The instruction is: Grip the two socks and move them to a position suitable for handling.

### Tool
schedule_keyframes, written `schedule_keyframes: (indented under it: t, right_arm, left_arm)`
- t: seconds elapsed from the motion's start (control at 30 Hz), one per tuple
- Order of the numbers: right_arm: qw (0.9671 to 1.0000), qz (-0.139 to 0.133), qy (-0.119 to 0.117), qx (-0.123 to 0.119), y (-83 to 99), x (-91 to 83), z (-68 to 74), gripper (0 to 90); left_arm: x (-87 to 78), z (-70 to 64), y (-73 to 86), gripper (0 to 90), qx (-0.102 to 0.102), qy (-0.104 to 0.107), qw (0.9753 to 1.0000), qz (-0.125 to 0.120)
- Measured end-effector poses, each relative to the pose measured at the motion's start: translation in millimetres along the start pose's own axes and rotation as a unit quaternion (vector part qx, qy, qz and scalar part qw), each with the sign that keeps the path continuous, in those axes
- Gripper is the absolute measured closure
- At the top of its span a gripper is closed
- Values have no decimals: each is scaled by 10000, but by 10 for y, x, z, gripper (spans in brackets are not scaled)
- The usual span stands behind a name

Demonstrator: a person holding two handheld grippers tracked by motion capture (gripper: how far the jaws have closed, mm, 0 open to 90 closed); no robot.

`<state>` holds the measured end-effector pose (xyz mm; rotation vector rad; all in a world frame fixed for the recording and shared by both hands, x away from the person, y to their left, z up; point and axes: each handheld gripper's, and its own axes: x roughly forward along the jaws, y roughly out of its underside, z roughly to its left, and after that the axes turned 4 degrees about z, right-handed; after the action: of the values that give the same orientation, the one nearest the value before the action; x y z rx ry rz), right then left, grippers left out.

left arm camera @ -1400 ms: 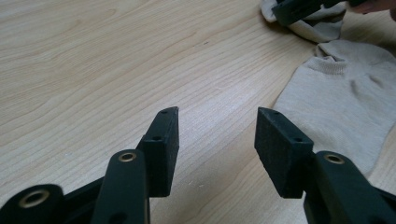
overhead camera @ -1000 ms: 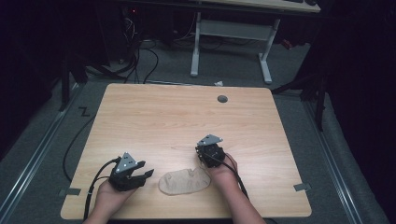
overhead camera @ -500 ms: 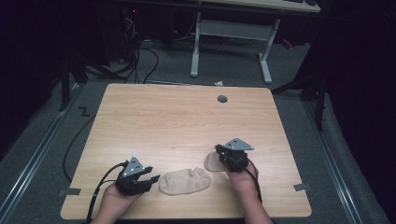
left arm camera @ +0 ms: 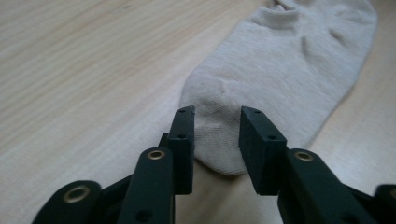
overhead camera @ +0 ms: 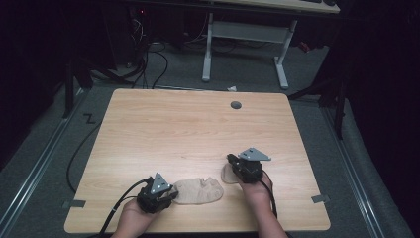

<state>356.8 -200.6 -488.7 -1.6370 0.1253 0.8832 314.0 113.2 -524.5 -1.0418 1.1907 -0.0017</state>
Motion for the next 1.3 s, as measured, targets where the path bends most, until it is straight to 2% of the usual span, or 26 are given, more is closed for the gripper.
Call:
schedule_keyframes:
  t: [0.13, 0.27, 0.43, 0.47, 0.7, 0.8, 0.87, 0.9, 0.93, 1.03, 1.1, 1.13, 1.17, 1.2, 1.27, 1.3]
  right_arm:
    - [9999, -99, -54, -59, -87, 36, 104, 864]
    - [9998, -174, -15, -18, -101, 3, 81, 864]
    - [9995, -273, 92, 148, -51, -74, -23, 862]
    - [9993, -287, 132, 207, -9, -102, -78, 860]
    - [9976, -339, 390, 469, 147, -270, -332, 846]
    - [9962, -258, 564, 613, 265, -342, -451, 813]
    - [9953, -189, 720, 618, 348, -399, -519, 764]
    - [9953, -189, 720, 618, 348, -399, -519, 764]
    - [9937, -148, 928, 616, 424, -473, -575, 722]
    - [9926, -161, 1055, 570, 468, -555, -597, 698]
    - [9933, -144, 1016, 528, 477, -579, -586, 700]
    - [9972, 35, 609, 435, 488, -537, -539, 766]
    - [9972, 35, 609, 435, 488, -537, -539, 766]
    - [9983, 428, -24, 387, 498, -400, -441, 839]
    - [9974, 688, -103, 167, 494, -272, -323, 874]
    - [9974, 688, -103, 167, 494, -272, -323, 874]
  left_arm:
    - [-42, 4, 2, 630, 94, -44, 9999, -93]
    - [-132, 4, 12, 614, 130, 5, 9996, -251]
    - [-185, 32, 24, 595, 97, 5, 9994, -334]
    - [-197, 45, 33, 593, 37, 6, 9994, -353]
    - [-231, 74, 4, 593, 10, -6, 9990, -445]
    - [-237, 83, -23, 596, -6, 0, 9988, -495]
    - [-231, 93, -53, 595, 7, 12, 9987, -518]
    - [-231, 93, -53, 595, 7, 12, 9987, -518]
    - [-216, 108, -81, 594, 2, 34, 9986, -521]
    - [-186, 136, -112, 592, -15, 58, 9986, -516]
    - [-179, 142, -117, 592, -20, 62, 9987, -511]
    - [-162, 161, -128, 593, -20, 61, 9987, -509]
    - [-162, 161, -128, 593, -20, 61, 9987, -509]
    - [-164, 181, -135, 596, -38, 85, 9987, -510]
    - [-185, 194, -137, 613, -57, 112, 9984, -546]
    - [-185, 194, -137, 615, -57, 112, 9984, -546]
